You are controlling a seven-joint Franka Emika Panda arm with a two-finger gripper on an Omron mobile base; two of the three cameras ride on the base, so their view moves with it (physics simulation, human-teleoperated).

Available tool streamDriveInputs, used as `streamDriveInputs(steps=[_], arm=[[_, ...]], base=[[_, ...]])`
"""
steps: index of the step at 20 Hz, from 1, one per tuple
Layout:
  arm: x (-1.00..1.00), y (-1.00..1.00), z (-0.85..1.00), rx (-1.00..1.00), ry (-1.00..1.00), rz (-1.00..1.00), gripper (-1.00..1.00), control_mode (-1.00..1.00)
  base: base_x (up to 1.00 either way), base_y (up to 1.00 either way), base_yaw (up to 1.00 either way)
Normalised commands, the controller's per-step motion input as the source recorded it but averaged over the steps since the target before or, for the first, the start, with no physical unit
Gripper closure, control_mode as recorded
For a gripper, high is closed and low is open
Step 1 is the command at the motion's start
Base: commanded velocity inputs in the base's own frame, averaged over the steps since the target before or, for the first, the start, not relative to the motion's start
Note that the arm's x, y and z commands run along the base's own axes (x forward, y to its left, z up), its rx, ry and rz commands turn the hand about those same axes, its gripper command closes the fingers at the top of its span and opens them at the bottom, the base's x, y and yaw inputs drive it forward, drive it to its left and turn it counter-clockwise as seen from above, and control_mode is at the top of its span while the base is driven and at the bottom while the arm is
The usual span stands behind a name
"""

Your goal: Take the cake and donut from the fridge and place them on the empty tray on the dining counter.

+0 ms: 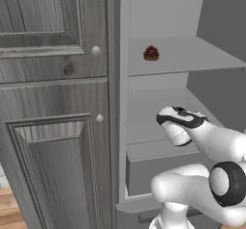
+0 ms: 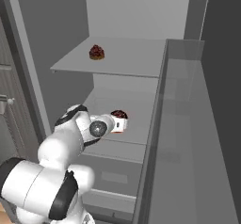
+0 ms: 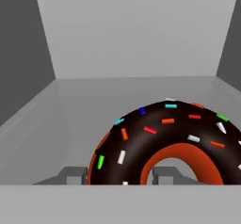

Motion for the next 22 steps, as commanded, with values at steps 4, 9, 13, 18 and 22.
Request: streamDriveInputs(steps=[4,9,13,18,22], arm=[[-0.35,0.0,1.0,0.0,0.08,0.0,1.0,-1.0],[-0.39,0.0,0.83,0.0,0.43,0.0,1.0,-1.0],[-0.4,0.0,0.53,0.0,0.7,0.0,1.0,-1.0],[-0.63,0.0,0.46,0.0,0.6,0.01,1.0,-1.0],[-1.0,0.0,0.22,0.0,0.16,0.08,1.0,-1.0]], base=[[0.0,0.0,0.0],[0.0,0.0,0.0],[0.0,0.0,0.0],[0.0,0.0,0.0],[0.0,0.0,0.0]])
